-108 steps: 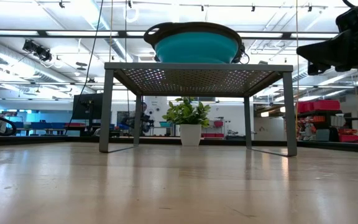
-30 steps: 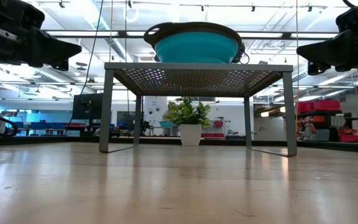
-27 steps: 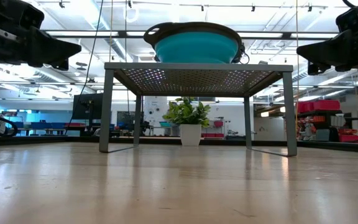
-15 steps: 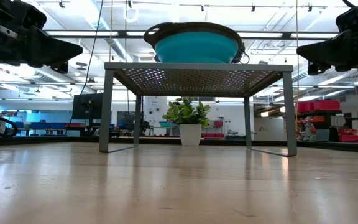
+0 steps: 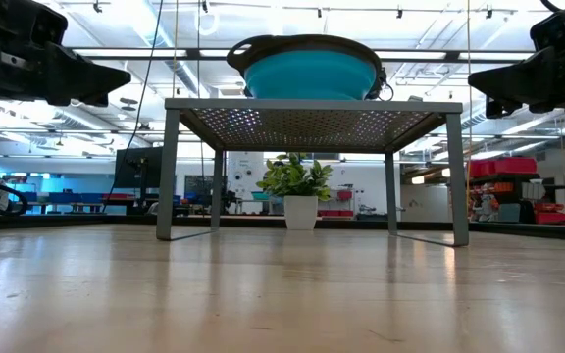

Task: Pick & Place Fruit
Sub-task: Return to Home Position

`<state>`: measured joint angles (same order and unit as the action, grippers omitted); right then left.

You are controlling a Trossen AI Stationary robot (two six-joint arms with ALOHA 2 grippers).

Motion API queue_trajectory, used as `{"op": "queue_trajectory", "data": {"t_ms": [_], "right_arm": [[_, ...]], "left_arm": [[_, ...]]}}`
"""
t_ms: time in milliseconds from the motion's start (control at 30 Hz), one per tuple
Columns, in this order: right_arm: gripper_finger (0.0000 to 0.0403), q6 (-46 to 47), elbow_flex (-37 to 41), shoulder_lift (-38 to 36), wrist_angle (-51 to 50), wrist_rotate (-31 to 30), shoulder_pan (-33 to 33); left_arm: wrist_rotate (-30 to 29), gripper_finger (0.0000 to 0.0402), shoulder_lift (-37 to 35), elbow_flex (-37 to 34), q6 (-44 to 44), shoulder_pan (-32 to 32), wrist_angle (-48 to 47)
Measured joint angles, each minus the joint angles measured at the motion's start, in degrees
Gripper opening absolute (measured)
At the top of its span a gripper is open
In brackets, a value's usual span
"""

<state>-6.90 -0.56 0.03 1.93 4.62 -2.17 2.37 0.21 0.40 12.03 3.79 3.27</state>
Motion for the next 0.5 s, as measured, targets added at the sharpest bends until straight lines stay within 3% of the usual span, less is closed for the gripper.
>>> {"op": "queue_trajectory", "data": {"t_ms": [500], "right_arm": [[0.0003,0.01,0.0,-0.01,0.0,0.0,0.02]], "left_arm": [[0.01,0.0046,0.0,-0.02,2.32,0.0,0.12]]}}
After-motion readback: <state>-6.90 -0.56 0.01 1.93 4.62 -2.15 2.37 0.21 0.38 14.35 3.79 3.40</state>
